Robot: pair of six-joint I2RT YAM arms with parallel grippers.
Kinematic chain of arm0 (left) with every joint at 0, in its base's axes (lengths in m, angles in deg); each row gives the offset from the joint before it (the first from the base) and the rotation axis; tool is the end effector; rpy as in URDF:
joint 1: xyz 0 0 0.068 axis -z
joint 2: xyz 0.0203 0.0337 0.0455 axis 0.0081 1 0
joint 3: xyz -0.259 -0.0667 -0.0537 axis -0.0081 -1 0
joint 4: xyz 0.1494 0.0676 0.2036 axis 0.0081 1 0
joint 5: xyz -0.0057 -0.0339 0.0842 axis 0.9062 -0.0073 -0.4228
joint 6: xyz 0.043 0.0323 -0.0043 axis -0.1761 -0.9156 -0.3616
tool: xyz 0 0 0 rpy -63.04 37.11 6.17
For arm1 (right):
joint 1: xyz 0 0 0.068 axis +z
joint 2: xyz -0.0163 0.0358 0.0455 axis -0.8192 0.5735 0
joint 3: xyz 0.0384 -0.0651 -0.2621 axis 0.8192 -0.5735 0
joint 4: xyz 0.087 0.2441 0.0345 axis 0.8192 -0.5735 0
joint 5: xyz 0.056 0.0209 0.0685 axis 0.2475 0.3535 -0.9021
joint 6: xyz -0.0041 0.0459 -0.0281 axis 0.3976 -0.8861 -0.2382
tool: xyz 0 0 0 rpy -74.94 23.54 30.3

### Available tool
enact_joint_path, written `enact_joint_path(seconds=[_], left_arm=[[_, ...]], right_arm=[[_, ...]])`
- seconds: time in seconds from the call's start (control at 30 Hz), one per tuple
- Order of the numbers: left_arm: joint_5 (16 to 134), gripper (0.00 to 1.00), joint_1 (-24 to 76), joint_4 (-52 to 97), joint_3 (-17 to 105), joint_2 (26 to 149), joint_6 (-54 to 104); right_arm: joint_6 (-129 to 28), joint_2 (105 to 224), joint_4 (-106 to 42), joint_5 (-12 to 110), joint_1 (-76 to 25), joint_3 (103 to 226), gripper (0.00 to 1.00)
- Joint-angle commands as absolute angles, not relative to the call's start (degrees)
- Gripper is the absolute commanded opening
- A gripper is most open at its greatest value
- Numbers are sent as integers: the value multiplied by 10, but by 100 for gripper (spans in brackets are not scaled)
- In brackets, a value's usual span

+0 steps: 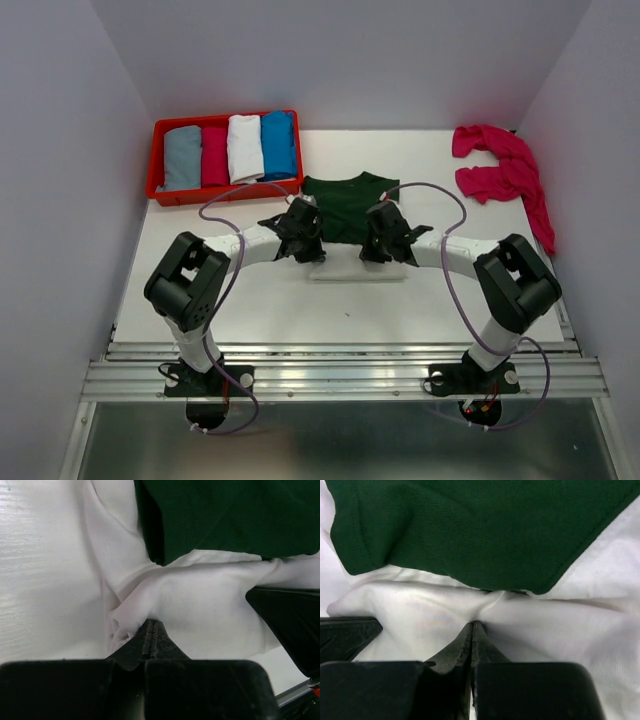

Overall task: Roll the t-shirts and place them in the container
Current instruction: Roll the T-shirt to the center of the board.

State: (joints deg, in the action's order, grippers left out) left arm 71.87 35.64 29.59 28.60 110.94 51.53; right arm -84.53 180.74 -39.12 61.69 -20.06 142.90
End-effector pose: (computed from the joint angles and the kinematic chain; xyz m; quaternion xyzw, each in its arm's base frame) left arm 0.2877 -0.2140 0.1737 0.0005 0.9294 -0.2561 0.2658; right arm 0.2818 0.1928 0.1636 0.0611 0.9409 0.1684 0.2873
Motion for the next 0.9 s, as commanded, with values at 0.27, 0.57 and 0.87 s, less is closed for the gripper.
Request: enact_joint_path(seconds=[0.27,0.57,0.87], left_arm=[[681,0,344,350,314,1001,476],[697,0,344,356,321,1000,480],[693,0,345,362,287,944,496]], right_arm=[[-805,1646,-446,710,-245,1402,1],[-805,1677,-425,724,-263,1367,1],[-798,1706,-428,730,-263,1358,1]])
